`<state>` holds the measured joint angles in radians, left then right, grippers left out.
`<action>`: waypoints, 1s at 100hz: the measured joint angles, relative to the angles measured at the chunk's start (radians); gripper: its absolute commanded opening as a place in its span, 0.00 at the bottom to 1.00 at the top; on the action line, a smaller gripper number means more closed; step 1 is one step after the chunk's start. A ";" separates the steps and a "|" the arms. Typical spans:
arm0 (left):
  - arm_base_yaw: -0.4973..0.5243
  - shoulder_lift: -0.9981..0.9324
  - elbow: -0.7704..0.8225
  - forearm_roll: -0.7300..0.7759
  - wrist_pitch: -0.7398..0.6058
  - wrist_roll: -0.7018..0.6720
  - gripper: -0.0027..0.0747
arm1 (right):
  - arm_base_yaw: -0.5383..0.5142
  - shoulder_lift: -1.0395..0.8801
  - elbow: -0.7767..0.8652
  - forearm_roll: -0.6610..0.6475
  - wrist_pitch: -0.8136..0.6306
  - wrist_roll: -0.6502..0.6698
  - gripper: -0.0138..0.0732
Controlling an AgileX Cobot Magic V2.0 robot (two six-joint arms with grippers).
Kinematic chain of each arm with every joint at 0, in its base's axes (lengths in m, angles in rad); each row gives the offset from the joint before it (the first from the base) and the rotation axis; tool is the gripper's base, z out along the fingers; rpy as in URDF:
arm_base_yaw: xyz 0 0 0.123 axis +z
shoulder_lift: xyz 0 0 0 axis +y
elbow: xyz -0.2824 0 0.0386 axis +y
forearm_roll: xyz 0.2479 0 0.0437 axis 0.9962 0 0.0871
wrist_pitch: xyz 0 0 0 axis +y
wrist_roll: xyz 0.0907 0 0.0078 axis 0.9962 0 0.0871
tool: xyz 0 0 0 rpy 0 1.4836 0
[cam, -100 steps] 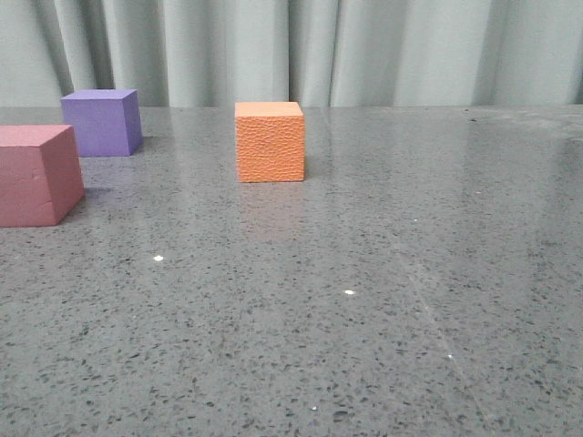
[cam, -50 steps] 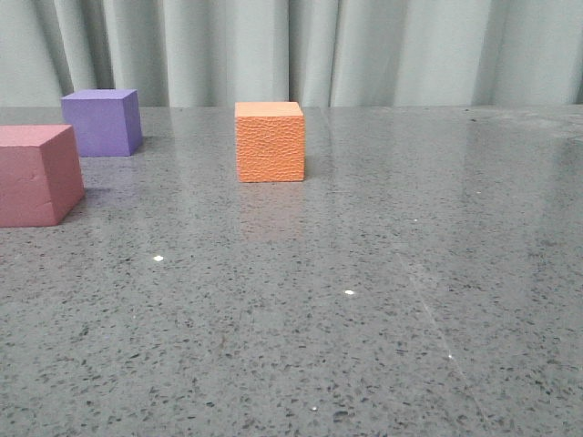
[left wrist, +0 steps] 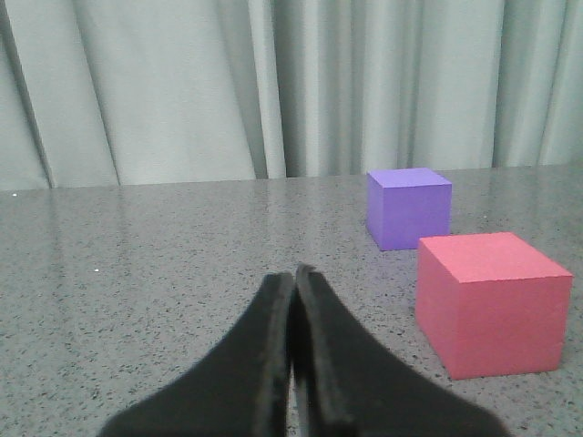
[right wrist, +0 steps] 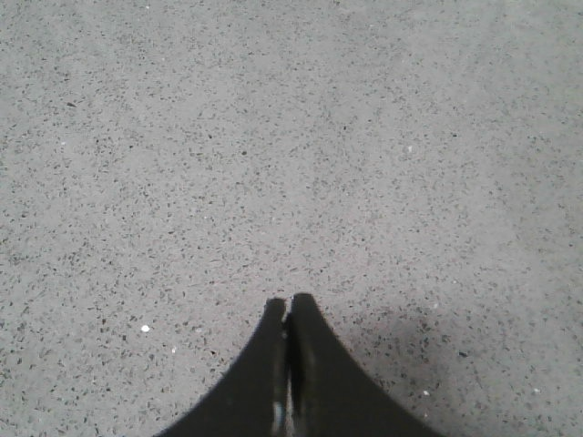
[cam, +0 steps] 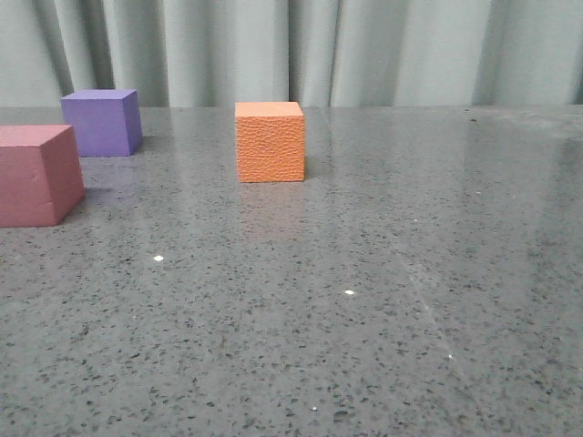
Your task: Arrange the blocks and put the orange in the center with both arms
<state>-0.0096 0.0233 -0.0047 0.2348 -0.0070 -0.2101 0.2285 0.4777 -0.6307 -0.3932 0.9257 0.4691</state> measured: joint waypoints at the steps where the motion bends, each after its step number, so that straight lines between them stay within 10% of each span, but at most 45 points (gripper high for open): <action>1: 0.000 0.000 0.000 0.000 0.000 0.000 0.02 | 0.000 0.000 0.000 0.000 0.000 0.000 0.08; 44: 0.000 0.000 0.000 0.000 0.000 0.000 0.02 | 0.000 -0.149 0.184 0.005 -0.259 -0.011 0.08; 100: 0.000 0.000 0.000 0.000 -0.002 0.000 0.02 | -0.162 -0.488 0.619 0.393 -0.717 -0.403 0.08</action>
<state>-0.0096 0.0233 -0.0047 0.2348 -0.0089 -0.2101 0.0660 -0.0104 -0.0119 0.0000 0.2089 0.0662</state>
